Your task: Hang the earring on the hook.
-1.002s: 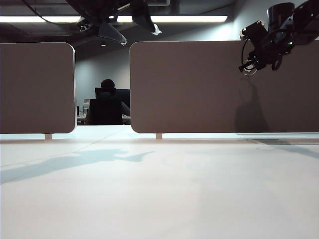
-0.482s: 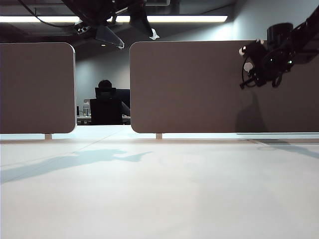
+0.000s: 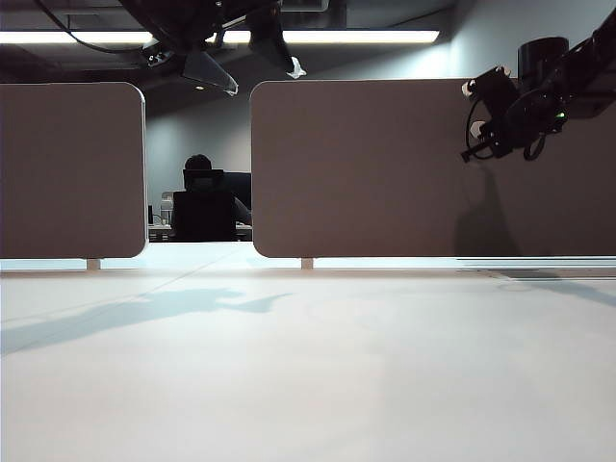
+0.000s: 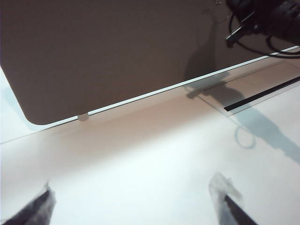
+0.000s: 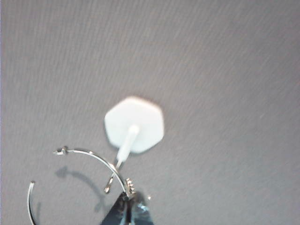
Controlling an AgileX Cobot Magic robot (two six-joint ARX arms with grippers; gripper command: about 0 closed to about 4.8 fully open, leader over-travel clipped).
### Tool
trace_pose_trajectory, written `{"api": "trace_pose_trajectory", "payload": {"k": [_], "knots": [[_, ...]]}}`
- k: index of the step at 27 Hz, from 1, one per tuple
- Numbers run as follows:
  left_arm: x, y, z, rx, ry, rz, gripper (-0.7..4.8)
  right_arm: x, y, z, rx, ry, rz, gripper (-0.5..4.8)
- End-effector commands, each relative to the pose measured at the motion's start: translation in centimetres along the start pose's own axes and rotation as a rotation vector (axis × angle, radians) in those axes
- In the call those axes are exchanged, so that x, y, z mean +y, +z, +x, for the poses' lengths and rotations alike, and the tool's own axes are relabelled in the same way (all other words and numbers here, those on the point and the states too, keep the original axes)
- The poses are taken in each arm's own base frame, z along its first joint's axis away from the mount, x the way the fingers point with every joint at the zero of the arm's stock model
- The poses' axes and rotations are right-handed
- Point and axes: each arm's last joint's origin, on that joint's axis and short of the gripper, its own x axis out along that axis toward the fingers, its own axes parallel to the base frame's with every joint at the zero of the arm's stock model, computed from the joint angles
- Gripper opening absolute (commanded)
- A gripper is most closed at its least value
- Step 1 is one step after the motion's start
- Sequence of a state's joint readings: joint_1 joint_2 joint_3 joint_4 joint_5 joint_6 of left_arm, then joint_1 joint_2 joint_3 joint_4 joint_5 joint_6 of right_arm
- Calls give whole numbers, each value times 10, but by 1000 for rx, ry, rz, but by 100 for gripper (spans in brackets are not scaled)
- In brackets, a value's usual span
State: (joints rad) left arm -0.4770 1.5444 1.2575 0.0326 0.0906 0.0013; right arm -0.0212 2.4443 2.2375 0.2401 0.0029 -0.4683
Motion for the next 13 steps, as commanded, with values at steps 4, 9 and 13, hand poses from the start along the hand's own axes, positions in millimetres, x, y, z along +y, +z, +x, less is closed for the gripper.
{"api": "trace_pose_trajectory", "payload": {"k": [4,9,13], "knots": [[2,2,-1,-5,18,2,479,-7,7,-1,-65,-1,3,-5],[3,-1,-1,23,19,23,479,-11,-19,5,-57,18,1,-5],[3,-1,-1,24,18,22,479,-11,-23,6,-54,24,1,-5]]}}
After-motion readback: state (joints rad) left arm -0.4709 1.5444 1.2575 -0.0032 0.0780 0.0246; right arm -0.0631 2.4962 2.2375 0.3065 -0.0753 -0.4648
